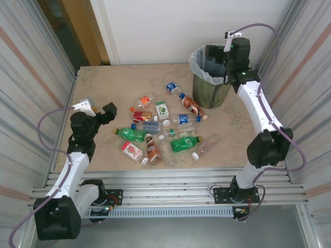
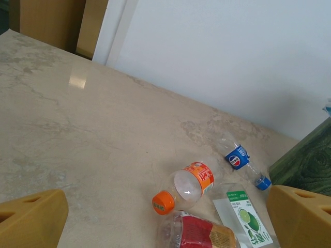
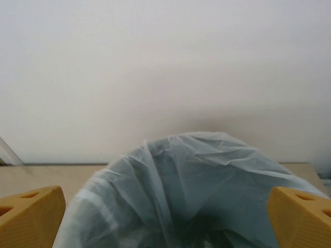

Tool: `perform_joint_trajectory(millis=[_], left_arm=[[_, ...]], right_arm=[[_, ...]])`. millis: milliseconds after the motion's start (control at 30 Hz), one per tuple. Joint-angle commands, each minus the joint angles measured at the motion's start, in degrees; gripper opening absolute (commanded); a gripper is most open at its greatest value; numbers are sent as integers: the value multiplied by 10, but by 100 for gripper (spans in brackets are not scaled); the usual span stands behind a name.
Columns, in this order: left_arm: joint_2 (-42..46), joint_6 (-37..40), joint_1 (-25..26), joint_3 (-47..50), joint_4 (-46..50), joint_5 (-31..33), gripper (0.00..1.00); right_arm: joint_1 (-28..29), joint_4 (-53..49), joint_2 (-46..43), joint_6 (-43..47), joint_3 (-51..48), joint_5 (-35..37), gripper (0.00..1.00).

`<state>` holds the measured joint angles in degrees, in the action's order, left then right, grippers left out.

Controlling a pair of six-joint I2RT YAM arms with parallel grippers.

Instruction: Put the plastic bottles in the bin

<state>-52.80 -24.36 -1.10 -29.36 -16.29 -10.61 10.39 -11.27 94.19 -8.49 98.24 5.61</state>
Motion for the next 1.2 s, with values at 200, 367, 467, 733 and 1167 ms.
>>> perform_joint_trajectory(millis=[200,367,467,733,1167], left_arm=[[0,-25,1,-17,-7,-14,99],[-13,-36,2,-18,-6,-16,99],[-20,-49,1,-17,-7,-18,99],[-32,-64,2,-5,-23,-21,99],[-39,-67,1,-5,-20,-20,99]], right_arm=[[54,-247,-193,-177,-139,129,99],[112,-359,-281,-293,-257,161,98],[148,-415,-315,-361,-304,163,99],[199,-448,-359,-492,-431,107,100],[218,-332,-298,-562,-527,29,98]])
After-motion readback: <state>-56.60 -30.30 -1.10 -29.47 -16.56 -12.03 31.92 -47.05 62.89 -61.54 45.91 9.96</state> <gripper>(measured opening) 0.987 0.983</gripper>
